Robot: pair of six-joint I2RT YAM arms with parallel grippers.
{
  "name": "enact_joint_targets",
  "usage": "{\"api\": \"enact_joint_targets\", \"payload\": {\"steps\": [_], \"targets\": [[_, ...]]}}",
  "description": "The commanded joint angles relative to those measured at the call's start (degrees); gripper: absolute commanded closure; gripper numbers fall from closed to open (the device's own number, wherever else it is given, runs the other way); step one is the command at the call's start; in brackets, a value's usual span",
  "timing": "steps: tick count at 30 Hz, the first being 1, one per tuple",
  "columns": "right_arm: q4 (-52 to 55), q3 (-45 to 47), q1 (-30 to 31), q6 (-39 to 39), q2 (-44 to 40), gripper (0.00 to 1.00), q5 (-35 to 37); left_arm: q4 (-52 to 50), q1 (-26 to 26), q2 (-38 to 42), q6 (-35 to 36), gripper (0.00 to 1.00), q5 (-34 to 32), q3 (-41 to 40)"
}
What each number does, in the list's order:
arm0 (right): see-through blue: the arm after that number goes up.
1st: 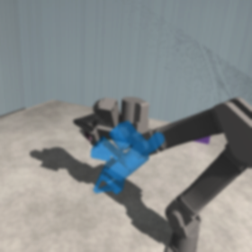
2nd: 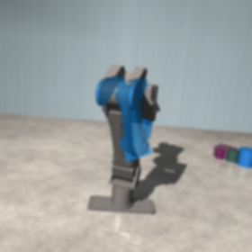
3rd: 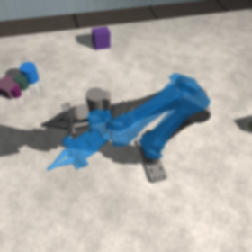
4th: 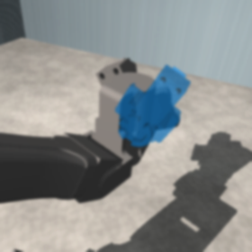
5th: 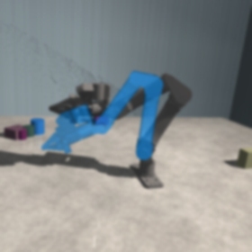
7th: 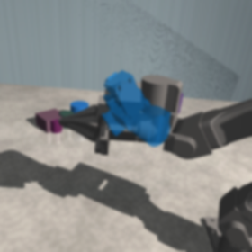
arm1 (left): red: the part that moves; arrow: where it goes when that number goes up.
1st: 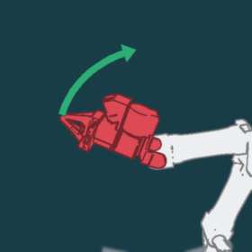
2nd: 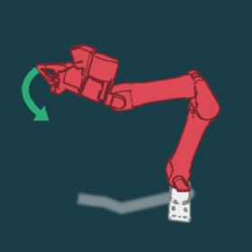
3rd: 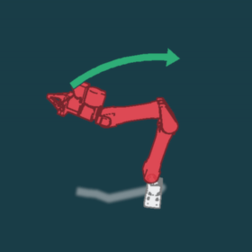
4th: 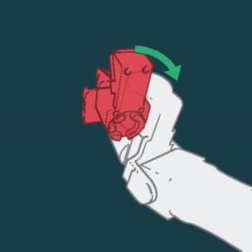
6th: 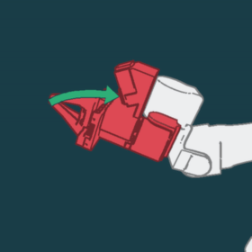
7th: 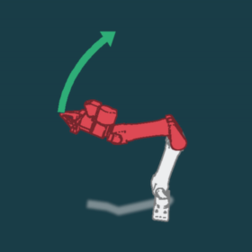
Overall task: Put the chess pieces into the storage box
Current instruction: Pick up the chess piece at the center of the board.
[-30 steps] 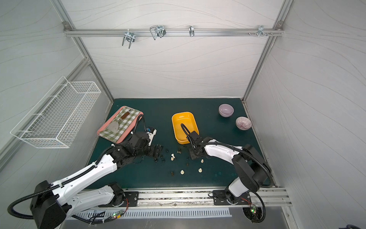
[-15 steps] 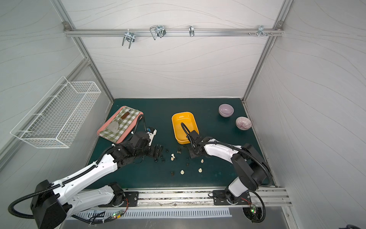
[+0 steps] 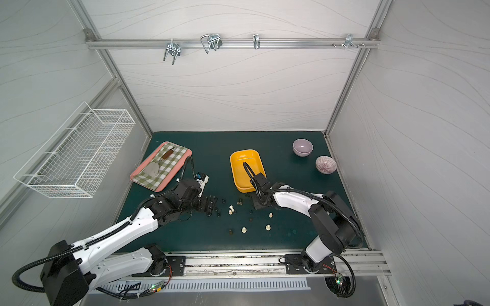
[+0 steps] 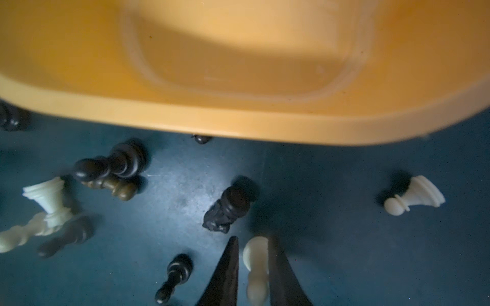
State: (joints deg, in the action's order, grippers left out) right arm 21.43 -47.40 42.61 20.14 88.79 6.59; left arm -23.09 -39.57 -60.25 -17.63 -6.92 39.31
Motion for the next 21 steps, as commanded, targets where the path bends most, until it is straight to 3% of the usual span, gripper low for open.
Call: {"api": "enact_joint_targets", "payload": {"steps": [1,21], "targets": [[0.43,0.38,-0.27,0.6,0.54,0.8,0.1,0.69,-0.37,0.4,-0.93,0.07,-0.17,0.9],[4.09,-0.45,0.5,-1.37,0.41,0.83,2.01,2.98,-0.5,-2.17,-1.26,0.07,3.01,0.9]]}}
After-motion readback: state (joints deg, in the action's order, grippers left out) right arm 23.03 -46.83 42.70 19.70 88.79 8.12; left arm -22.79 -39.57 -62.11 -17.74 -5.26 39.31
